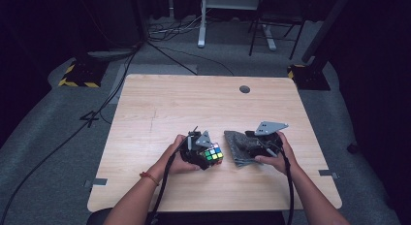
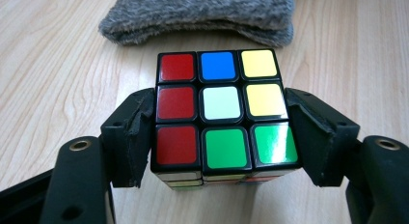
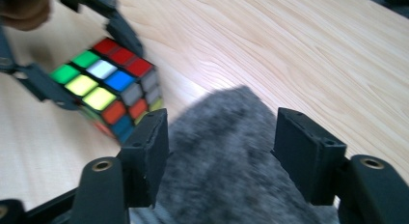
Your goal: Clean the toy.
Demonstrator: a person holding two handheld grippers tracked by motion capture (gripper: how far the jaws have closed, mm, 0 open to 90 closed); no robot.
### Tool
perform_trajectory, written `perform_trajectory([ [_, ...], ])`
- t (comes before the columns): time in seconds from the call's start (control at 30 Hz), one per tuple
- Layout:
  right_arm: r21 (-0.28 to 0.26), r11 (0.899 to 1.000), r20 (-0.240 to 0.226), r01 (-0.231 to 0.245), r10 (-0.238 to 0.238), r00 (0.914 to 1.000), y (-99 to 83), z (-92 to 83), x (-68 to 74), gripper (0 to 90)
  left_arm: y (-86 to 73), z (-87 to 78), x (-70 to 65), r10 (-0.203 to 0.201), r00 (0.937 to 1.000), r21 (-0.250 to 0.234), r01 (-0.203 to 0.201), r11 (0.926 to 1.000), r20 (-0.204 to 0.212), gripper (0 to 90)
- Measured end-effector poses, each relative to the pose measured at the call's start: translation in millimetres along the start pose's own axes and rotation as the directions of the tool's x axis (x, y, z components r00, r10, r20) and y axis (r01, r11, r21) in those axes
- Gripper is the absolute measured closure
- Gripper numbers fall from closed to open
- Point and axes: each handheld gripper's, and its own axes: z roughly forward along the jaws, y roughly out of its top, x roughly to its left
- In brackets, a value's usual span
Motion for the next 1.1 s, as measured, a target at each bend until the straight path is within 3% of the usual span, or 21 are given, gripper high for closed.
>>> perform_trajectory([
  [0.1, 0.002, 0.999, -0.036, 0.041, -0.041, 0.9985, 4.7, 2.2, 12.7, 39.1, 0.3, -2.6, -1.8, 0.000, 1.0000, 0.005, 0.000, 1.0000, -0.002, 30.6],
  [0.33, 0.000, 0.996, -0.115, 0.087, -0.086, 0.9897, 9.9, 9.6, 34.6, 39.2, -6.3, -14.7, -5.1, -0.018, 0.9998, 0.000, 0.018, 0.9998, -0.001, 29.4],
  [0.47, 0.030, 0.993, -0.138, 0.114, -0.109, 0.9845, 8.8, 19.1, 44.5, 38.8, -12.9, -18.6, -7.9, -0.023, 0.9997, 0.016, 0.023, 0.9996, -0.001, 28.2],
  [1.1, 0.142, 0.975, -0.159, 0.168, -0.145, 0.9766, -3.4, 44.8, 52.8, 36.5, -18.4, -16.9, -23.7, 0.014, 0.9998, 0.058, -0.015, 0.9982, 0.017, 31.7],
])
